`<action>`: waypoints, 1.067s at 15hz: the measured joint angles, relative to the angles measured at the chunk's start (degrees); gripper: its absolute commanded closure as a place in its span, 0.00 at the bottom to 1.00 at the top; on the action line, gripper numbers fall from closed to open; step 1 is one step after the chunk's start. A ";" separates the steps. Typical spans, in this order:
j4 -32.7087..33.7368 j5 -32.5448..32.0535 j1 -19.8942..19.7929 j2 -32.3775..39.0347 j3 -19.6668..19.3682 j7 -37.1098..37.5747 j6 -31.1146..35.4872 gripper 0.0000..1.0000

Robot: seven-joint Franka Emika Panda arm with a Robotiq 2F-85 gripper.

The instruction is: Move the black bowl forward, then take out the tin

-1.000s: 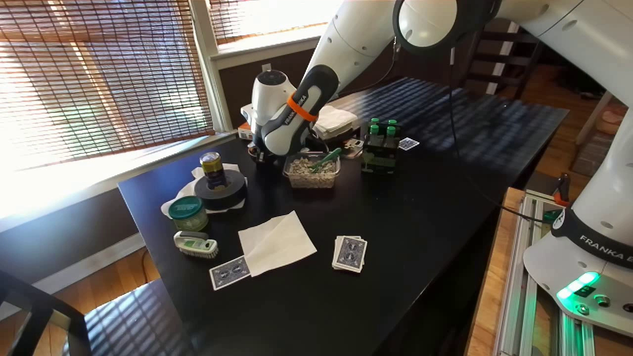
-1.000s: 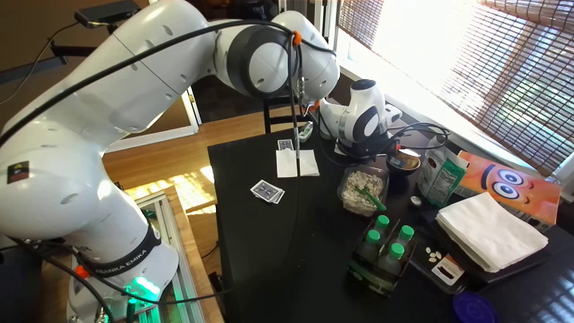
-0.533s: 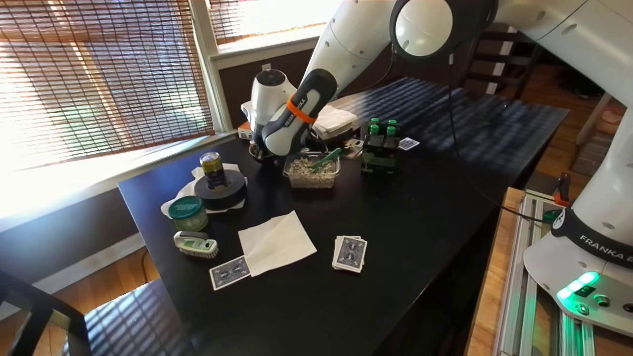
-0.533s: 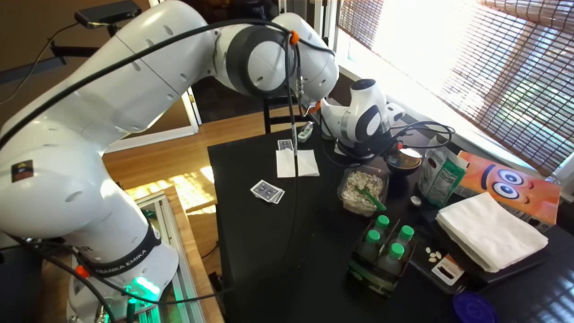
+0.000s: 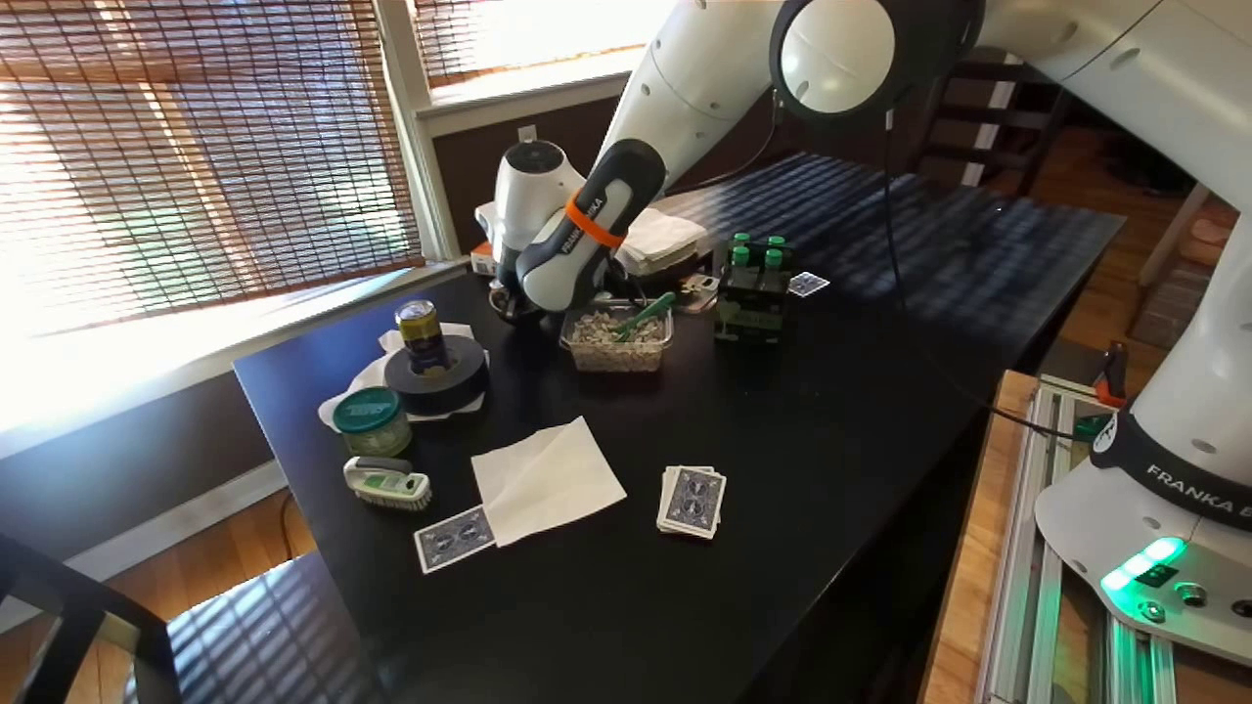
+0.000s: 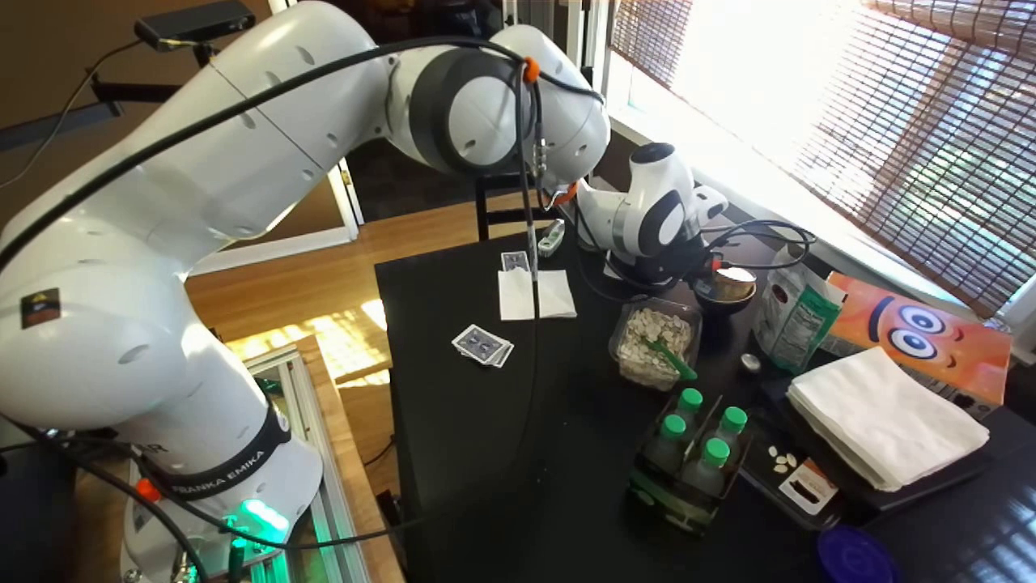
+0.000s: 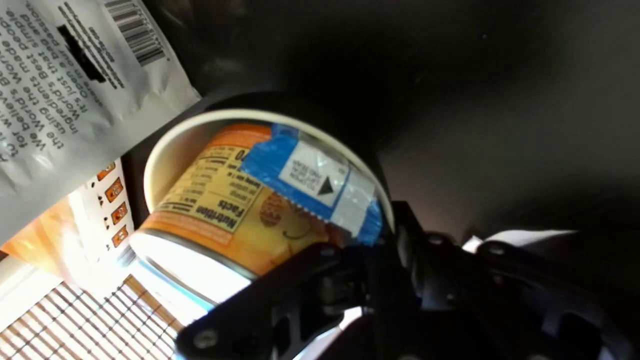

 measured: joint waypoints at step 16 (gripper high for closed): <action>-10.32 15.95 -19.98 -20.91 23.35 -13.99 -29.22 0.98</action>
